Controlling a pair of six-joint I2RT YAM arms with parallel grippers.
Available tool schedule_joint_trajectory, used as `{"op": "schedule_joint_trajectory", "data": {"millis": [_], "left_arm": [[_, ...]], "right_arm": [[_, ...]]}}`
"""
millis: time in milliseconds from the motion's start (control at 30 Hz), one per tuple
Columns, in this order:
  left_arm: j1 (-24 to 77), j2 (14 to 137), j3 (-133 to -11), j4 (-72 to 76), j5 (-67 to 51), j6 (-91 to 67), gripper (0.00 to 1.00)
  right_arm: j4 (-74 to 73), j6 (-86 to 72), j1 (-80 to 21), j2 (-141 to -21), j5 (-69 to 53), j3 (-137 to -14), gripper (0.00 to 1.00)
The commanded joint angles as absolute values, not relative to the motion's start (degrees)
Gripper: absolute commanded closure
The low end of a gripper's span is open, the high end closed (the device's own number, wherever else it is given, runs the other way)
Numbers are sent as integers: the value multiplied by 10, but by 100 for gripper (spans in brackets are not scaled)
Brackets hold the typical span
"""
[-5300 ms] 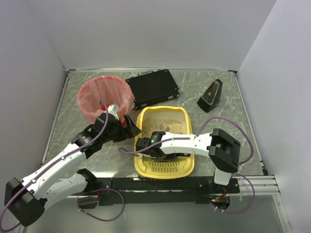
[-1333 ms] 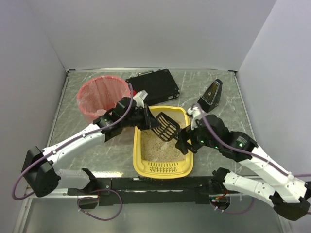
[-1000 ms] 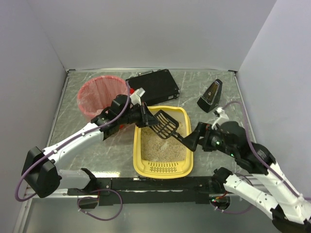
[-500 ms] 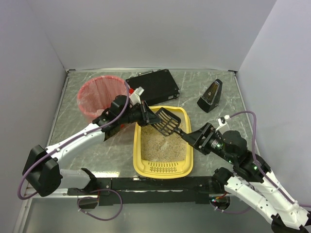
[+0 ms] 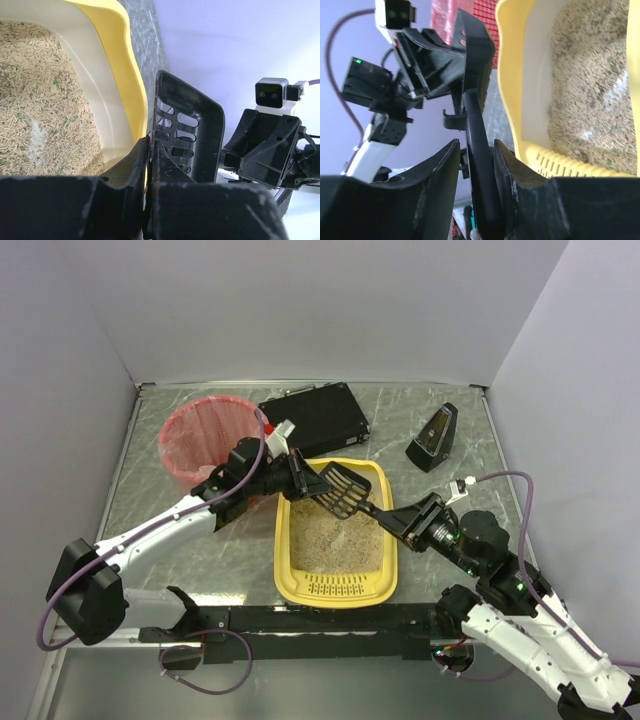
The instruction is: Clean the litter box
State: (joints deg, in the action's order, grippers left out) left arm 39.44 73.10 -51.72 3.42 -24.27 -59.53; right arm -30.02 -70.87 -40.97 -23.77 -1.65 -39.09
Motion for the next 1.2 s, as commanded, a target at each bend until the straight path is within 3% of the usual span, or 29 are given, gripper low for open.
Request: {"op": "schedule_joint_trajectory", "data": {"millis": [0, 100, 167, 233, 267, 300, 333, 367, 600, 700, 867, 1000, 1067, 1167], "left_arm": [[394, 726, -505, 69, -243, -599, 99], [394, 725, -497, 71, -238, -602, 99], [394, 722, -493, 80, -240, -602, 99], [394, 723, -500, 65, -235, -594, 94], [394, 723, -511, 37, -227, -588, 81], [395, 723, -518, 22, -221, -577, 29], [396, 717, -521, 9, -214, -570, 10], [398, 712, -526, -14, -207, -560, 1], [406, 647, -547, -128, -112, -505, 3], [407, 612, -547, -155, -102, -490, 3], [410, 563, -553, -265, 19, -483, 3], [411, 532, -532, -304, 68, -504, 3], [411, 525, -511, -301, 82, -512, 3], [411, 521, -492, -293, 93, -534, 3]], "right_arm": [[-258, -736, -409, -219, -1, -383, 63], [-256, -734, -408, -214, 12, -386, 77], [-256, -733, -409, -213, 19, -387, 95], [-256, -716, -408, -209, 38, -390, 100], [-254, -698, -409, -209, 43, -394, 100], [-257, -677, -408, -213, 54, -407, 100], [-270, -643, -408, -215, 63, -418, 100], [-310, -630, -408, -219, 77, -431, 100], [-451, -456, -408, -271, 125, -571, 100], [-503, -386, -408, -350, 103, -626, 100], [-540, -293, -457, -497, 121, -694, 100], [-706, -358, -562, -652, 320, -835, 100], [-777, -402, -568, -706, 296, -904, 100], [-794, -463, -568, -756, 274, -905, 100]]}}
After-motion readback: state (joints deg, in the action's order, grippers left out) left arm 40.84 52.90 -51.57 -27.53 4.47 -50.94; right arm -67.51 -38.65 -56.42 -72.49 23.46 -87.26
